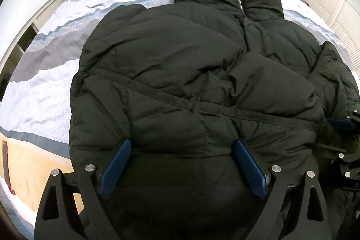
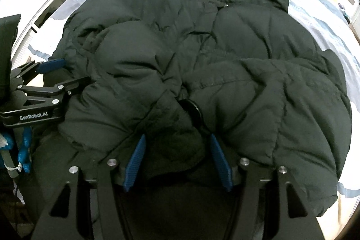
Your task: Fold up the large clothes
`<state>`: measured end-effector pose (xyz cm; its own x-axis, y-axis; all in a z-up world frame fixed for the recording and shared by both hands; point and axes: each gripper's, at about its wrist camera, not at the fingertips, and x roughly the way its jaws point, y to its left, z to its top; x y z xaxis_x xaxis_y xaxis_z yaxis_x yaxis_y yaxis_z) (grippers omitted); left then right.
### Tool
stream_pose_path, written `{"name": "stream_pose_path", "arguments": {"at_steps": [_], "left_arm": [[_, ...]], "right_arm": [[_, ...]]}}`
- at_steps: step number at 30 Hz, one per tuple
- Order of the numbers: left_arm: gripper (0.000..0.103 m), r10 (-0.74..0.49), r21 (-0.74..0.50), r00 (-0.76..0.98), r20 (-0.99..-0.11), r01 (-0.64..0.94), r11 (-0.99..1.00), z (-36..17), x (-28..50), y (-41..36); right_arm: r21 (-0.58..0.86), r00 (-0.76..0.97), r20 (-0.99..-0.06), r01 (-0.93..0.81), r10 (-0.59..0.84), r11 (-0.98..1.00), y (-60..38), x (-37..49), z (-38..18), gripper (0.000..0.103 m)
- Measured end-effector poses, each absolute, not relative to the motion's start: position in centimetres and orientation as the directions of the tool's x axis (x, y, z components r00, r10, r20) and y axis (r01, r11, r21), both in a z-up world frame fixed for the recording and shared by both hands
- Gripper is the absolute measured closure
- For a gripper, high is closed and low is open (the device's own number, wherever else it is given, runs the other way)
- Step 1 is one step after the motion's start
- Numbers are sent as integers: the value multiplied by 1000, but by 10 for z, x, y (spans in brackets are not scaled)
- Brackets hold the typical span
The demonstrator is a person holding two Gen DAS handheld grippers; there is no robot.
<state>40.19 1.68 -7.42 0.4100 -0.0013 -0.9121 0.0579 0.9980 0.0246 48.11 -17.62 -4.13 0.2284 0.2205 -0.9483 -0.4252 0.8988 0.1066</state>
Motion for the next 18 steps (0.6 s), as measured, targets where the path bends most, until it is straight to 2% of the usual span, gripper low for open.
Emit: {"name": "stream_pose_path", "arguments": {"at_steps": [7, 18], "left_arm": [[5, 16, 34, 371, -929, 41, 999, -79, 411, 17], [4, 52, 66, 250, -967, 46, 997, -69, 424, 13]], "right_arm": [[146, 181, -953, -431, 243, 891, -178, 494, -49, 43], [176, 128, -959, -429, 252, 886, -183, 505, -45, 42]]}}
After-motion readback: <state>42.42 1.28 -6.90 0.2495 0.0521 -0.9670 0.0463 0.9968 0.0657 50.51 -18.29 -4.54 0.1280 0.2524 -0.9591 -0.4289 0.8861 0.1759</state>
